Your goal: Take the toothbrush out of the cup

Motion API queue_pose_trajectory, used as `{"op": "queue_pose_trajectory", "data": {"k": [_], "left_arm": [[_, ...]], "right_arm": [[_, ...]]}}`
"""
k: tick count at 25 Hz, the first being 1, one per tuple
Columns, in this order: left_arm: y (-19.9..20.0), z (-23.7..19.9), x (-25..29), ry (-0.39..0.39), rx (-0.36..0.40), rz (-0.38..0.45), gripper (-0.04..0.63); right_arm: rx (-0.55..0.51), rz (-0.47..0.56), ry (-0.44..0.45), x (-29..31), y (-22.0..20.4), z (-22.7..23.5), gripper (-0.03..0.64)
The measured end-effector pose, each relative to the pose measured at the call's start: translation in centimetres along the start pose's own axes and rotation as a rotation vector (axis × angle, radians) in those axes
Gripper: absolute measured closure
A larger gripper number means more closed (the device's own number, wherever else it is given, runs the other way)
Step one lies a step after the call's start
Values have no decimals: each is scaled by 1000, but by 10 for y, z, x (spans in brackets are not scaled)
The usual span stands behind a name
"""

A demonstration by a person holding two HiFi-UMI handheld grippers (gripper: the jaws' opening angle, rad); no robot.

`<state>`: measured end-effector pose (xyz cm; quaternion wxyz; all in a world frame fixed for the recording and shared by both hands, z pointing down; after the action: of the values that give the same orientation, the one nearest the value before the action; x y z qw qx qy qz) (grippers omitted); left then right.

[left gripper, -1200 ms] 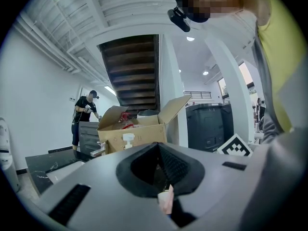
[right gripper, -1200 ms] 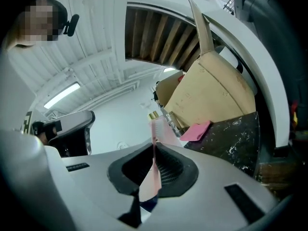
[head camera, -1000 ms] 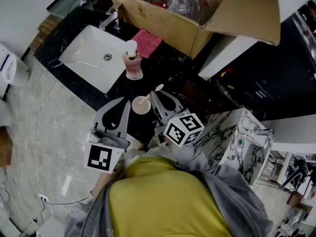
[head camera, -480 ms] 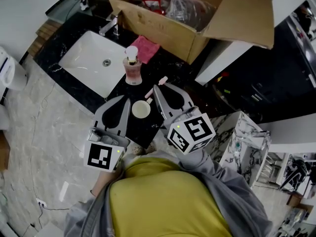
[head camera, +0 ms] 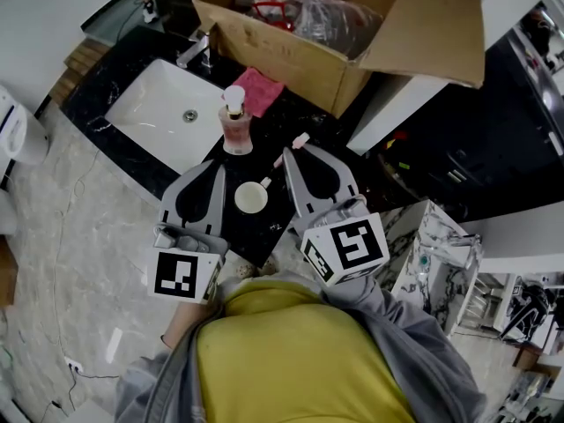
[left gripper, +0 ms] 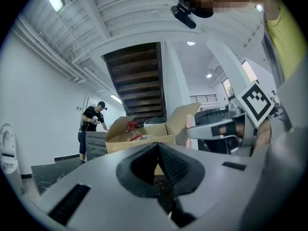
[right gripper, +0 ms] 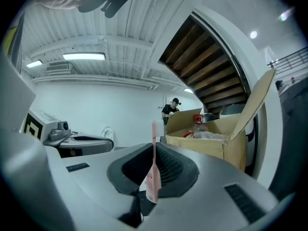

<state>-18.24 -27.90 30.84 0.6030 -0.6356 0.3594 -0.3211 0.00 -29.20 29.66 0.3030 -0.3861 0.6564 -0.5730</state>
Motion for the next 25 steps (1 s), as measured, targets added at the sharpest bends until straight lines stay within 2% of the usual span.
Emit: {"op": "queue_pose_trajectory", "data": {"k": [9,25], "left_arm": [[18,0,0,28,25,29,594],[18,6,-1,26,28,26,594]], "right_arm": [[-26,18,-26,-8,9,5,589],[-19,7,-27,-12,3,9,589]]}}
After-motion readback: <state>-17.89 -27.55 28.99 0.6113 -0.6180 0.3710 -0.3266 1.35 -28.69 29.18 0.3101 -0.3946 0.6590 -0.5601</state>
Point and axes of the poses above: the fingertips, and each gripper's own axes: x forward along the fingers, z to its right, y out of its top, the point moved 8 cm from there along -x, backward along the fingers, and after that the axes turned 8 degrees about -x, right-handed, at the moved point
